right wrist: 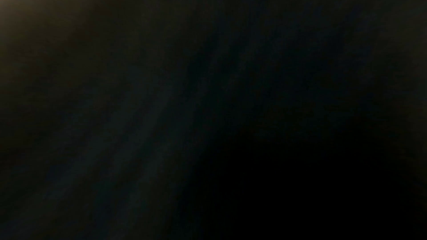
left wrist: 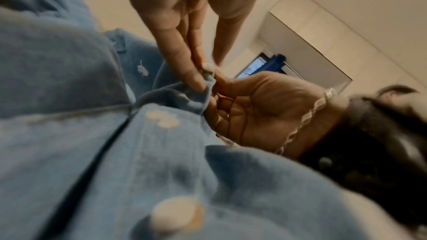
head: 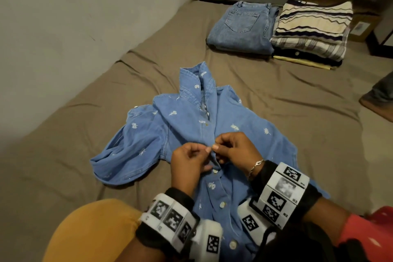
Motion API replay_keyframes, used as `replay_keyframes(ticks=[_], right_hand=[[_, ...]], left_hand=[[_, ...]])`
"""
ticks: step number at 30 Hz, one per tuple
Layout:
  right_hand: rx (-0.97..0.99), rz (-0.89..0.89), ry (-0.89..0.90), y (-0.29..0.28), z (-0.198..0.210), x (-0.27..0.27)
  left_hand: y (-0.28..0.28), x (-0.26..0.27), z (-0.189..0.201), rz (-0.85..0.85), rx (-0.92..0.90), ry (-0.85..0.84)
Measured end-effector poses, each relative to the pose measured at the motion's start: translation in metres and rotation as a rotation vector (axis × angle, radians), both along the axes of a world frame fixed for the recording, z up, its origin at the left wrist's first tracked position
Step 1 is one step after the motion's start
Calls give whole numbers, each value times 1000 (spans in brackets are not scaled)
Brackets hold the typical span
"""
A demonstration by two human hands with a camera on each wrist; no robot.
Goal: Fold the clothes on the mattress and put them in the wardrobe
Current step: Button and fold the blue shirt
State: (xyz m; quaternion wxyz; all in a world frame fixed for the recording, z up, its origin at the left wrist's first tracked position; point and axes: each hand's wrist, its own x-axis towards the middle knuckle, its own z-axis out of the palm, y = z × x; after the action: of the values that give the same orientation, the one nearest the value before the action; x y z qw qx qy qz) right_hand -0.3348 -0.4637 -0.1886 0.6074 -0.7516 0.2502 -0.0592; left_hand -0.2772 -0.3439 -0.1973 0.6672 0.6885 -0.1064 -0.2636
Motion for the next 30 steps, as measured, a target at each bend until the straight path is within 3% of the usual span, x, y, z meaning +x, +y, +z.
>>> replay_keyframes(ticks=[1, 3, 5, 6, 8, 10, 14, 19, 25, 30], right_hand=[[-92, 92, 76, -4, 4, 0], [-400, 185, 172, -15, 14, 2], [-630, 64, 65, -24, 29, 7], [-646, 18, -24, -27, 36, 15], [-628, 53, -87, -32, 45, 34], [-594, 145, 23, -34, 39, 53], [-623, 101, 317, -41, -2, 62], [-707, 123, 429, -38, -17, 66], [-850, 172, 294, -20, -21, 72], [-883, 228, 427, -17, -18, 74]], left_hand=[[2, 7, -2, 6, 69, -5], [2, 26, 4, 84, 185, -254], [-11, 45, 21, 112, 161, -493], [-21, 53, 27, 43, 122, -506], [-45, 66, 28, -137, 126, -390], [-57, 71, 11, -228, 308, -387], [-46, 75, -28, -103, 578, -431], [-49, 78, -38, -130, 763, -447], [-48, 76, -36, -86, 780, -420], [-45, 75, -28, -74, 761, -347]])
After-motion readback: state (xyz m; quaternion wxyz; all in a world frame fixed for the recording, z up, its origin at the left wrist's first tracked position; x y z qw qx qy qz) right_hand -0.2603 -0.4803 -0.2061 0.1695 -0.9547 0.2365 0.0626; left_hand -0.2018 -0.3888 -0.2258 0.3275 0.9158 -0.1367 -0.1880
